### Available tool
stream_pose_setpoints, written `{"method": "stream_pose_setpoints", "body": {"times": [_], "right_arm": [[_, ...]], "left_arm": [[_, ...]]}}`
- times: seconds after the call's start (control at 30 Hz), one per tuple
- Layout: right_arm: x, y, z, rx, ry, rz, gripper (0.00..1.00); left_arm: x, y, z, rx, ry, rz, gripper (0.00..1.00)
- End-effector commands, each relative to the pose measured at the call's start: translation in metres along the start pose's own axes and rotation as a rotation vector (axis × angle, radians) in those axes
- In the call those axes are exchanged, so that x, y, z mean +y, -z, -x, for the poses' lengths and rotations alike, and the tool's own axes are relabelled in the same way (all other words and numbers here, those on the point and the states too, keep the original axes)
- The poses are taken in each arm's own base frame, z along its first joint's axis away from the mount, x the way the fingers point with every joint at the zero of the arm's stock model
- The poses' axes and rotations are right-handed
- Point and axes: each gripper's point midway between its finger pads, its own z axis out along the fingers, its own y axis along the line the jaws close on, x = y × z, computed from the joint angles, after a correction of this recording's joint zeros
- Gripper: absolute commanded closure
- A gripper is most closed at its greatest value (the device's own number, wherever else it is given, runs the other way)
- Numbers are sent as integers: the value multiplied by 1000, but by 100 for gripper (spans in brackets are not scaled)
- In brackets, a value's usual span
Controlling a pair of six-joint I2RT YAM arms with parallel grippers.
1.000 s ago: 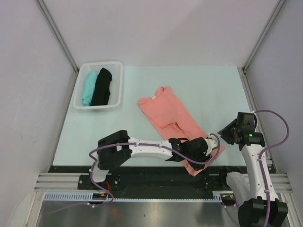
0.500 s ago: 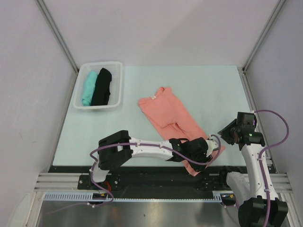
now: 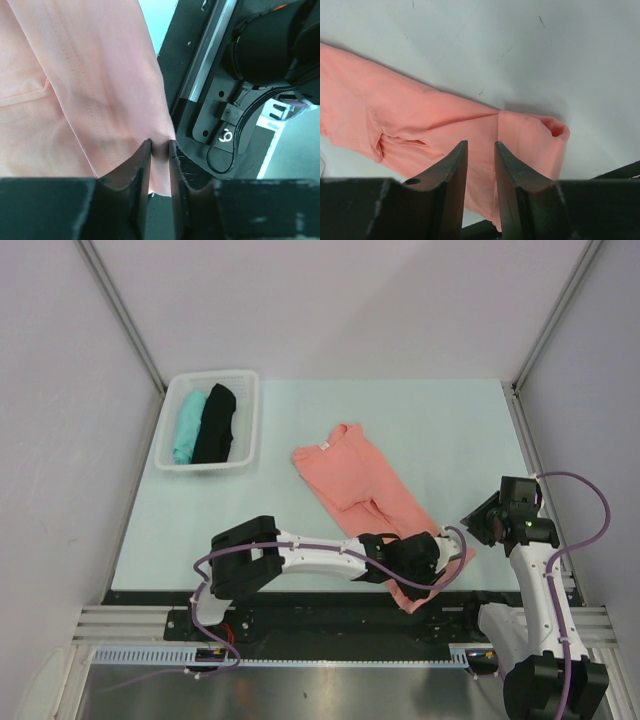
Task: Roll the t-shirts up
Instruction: Roll the T-shirt to the center of the board.
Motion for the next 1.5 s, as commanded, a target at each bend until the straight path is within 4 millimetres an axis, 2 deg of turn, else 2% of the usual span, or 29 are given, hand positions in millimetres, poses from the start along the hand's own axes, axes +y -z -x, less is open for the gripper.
{"method": "stream_pose_setpoints", "body": {"times": [0.0, 0.17, 0.3, 0.53, 0.8, 0.93, 1.23, 1.47], "right_arm": [[4, 2, 8, -26, 15, 8, 67], [4, 2, 8, -26, 15, 9, 67], [5, 2, 7, -21, 29, 14, 67], [12, 0, -2, 5, 68, 29, 66], [20, 2, -21, 25, 120, 30, 66], [16, 6, -31, 34, 145, 8, 67], [-16, 17, -54, 54, 101, -44, 72], [-26, 6, -73, 101, 79, -57, 75]], "left_arm": [[-3, -3, 4, -18, -13, -3, 77], [3, -1, 8, -36, -5, 27, 94], [13, 2, 12, -53, 37, 30, 100], [36, 6, 18, -72, 113, 23, 100], [53, 9, 12, -73, 199, -1, 100], [60, 11, 12, -79, 219, 3, 100], [66, 13, 8, -86, 246, 29, 100], [69, 13, 5, -85, 255, 42, 100]]}}
